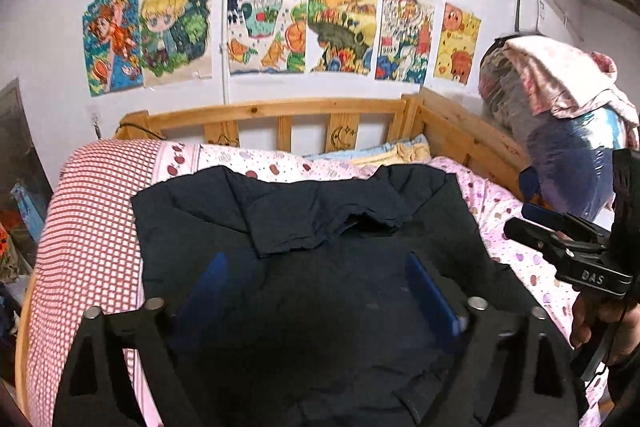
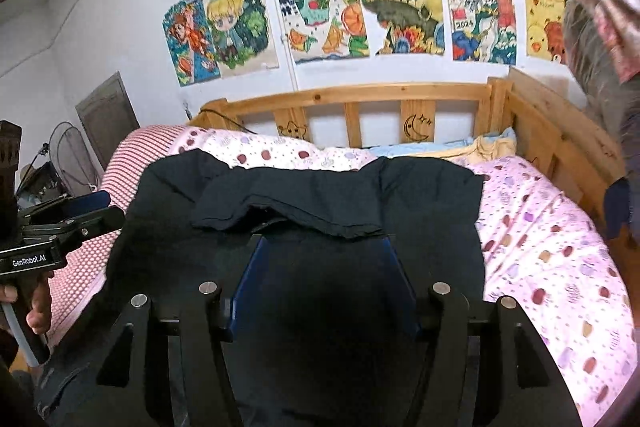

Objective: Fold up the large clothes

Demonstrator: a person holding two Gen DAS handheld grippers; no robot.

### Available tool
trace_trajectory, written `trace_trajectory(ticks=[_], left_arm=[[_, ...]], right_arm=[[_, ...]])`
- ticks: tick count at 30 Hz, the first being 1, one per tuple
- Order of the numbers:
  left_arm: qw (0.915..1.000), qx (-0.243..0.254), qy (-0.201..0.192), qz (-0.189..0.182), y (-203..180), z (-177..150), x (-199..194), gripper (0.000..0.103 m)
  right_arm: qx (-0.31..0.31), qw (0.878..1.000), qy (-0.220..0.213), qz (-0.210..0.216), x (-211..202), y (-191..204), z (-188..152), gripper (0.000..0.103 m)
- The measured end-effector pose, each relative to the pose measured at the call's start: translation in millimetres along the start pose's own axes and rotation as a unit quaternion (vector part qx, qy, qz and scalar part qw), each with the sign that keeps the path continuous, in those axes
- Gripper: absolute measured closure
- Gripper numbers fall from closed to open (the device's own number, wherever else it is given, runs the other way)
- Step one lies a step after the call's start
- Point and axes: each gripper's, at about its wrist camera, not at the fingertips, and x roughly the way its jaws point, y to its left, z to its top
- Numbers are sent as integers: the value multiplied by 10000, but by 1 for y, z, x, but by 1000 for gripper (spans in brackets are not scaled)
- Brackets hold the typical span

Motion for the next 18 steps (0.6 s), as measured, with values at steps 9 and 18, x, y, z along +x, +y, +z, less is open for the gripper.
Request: trace_trajectory(ticks=[9, 18], left_arm=[[9987, 401, -304, 43, -21, -23, -65, 5], [9980, 527, -341, 72, -35, -51, -110, 4]], right_arm=[[-9, 9995, -229, 201, -60, 10, -19, 20], [-156, 9992, -189, 326, -118, 22, -59, 16]])
